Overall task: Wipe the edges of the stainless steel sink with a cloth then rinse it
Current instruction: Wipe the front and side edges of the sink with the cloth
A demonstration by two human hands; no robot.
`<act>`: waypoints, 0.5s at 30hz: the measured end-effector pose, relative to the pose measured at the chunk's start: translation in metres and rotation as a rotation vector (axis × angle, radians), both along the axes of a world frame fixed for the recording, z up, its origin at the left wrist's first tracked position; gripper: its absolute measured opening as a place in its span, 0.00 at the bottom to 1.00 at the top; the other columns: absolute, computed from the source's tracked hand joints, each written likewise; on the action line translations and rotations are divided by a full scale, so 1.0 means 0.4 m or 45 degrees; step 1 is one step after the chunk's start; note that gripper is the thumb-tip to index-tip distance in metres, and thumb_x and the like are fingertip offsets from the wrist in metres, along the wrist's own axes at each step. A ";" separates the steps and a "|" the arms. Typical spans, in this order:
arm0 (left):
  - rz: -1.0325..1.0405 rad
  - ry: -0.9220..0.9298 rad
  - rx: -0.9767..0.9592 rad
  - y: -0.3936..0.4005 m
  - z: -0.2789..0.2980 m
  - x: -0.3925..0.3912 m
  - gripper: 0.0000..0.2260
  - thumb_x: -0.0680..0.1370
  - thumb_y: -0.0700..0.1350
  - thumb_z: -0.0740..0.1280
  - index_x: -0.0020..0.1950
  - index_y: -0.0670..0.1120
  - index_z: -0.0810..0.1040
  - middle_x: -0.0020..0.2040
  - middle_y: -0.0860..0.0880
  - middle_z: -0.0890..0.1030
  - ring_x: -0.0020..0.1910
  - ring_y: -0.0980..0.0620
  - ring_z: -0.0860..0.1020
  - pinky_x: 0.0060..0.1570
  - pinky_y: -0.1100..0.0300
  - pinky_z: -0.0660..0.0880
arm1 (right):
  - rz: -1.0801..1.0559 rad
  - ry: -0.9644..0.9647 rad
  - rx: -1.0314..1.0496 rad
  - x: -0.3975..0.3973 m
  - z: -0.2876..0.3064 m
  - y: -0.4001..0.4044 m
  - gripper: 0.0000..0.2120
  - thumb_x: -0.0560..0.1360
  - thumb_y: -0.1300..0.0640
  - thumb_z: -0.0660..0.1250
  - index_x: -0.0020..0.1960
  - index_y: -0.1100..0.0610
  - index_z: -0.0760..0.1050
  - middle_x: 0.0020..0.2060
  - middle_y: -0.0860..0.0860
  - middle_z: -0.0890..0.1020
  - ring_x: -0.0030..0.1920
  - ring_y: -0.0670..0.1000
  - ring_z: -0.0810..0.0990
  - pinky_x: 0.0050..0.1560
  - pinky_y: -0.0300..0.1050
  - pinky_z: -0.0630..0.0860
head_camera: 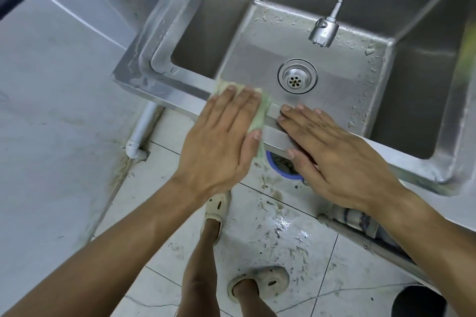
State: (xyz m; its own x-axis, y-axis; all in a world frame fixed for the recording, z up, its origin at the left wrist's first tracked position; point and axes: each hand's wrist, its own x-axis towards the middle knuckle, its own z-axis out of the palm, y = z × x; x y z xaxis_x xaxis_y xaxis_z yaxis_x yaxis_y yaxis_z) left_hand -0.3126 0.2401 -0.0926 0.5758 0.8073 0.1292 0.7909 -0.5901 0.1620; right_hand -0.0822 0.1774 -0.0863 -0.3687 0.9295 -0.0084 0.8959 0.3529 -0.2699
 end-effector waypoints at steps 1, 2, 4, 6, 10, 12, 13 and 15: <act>0.074 0.004 0.005 0.019 0.000 -0.018 0.27 0.87 0.53 0.47 0.82 0.42 0.64 0.80 0.42 0.68 0.81 0.43 0.62 0.81 0.45 0.55 | -0.018 0.051 0.033 0.001 0.000 -0.001 0.26 0.86 0.49 0.52 0.80 0.59 0.65 0.80 0.53 0.65 0.82 0.51 0.59 0.83 0.47 0.50; 0.158 -0.012 0.019 0.036 0.000 -0.032 0.27 0.87 0.53 0.47 0.81 0.42 0.65 0.80 0.42 0.68 0.81 0.43 0.62 0.81 0.45 0.55 | -0.031 0.101 0.061 0.001 0.000 -0.001 0.24 0.86 0.51 0.53 0.77 0.60 0.69 0.78 0.54 0.69 0.81 0.52 0.62 0.83 0.48 0.53; 0.298 -0.068 0.034 0.048 0.001 -0.034 0.26 0.86 0.51 0.49 0.81 0.41 0.66 0.80 0.42 0.68 0.81 0.42 0.62 0.81 0.45 0.54 | -0.054 0.182 0.114 0.001 -0.004 0.003 0.21 0.86 0.53 0.55 0.73 0.61 0.75 0.74 0.54 0.75 0.78 0.53 0.68 0.82 0.50 0.58; 0.364 -0.119 0.019 0.032 -0.003 -0.014 0.26 0.86 0.51 0.50 0.81 0.41 0.66 0.80 0.42 0.68 0.81 0.41 0.61 0.82 0.46 0.52 | -0.083 0.231 0.165 -0.006 -0.006 0.009 0.17 0.85 0.55 0.58 0.69 0.60 0.78 0.71 0.54 0.78 0.75 0.54 0.72 0.80 0.53 0.63; 0.210 -0.143 0.037 0.034 -0.013 -0.044 0.25 0.86 0.51 0.51 0.80 0.42 0.69 0.79 0.45 0.70 0.81 0.43 0.63 0.81 0.46 0.55 | -0.148 0.173 0.105 -0.082 -0.001 0.042 0.21 0.86 0.52 0.55 0.75 0.60 0.72 0.75 0.54 0.74 0.77 0.54 0.69 0.81 0.51 0.59; 0.121 -0.112 0.067 0.069 -0.016 -0.094 0.25 0.86 0.52 0.51 0.79 0.42 0.70 0.78 0.45 0.71 0.80 0.44 0.64 0.81 0.46 0.57 | -0.149 0.081 0.057 -0.129 -0.001 0.061 0.25 0.86 0.50 0.49 0.79 0.60 0.66 0.79 0.55 0.67 0.80 0.54 0.63 0.82 0.51 0.55; 0.101 -0.098 0.079 0.086 -0.016 -0.118 0.25 0.86 0.53 0.50 0.79 0.42 0.70 0.78 0.45 0.72 0.80 0.44 0.65 0.80 0.46 0.58 | -0.144 0.057 0.047 -0.145 -0.001 0.072 0.27 0.86 0.49 0.47 0.80 0.60 0.64 0.80 0.55 0.65 0.81 0.54 0.61 0.82 0.51 0.55; 0.104 -0.091 0.093 0.105 -0.017 -0.146 0.26 0.86 0.53 0.50 0.79 0.42 0.70 0.78 0.45 0.72 0.80 0.44 0.65 0.80 0.45 0.59 | -0.145 0.050 0.041 -0.161 -0.002 0.092 0.28 0.86 0.49 0.46 0.81 0.60 0.62 0.81 0.55 0.64 0.82 0.53 0.59 0.82 0.50 0.52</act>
State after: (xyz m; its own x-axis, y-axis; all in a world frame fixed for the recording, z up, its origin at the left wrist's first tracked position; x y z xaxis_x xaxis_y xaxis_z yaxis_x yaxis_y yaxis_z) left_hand -0.3710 0.2821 -0.0993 0.4959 0.8380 0.2278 0.8247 -0.5366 0.1788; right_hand -0.1468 0.2142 -0.0871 -0.2599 0.9650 0.0344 0.9197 0.2582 -0.2958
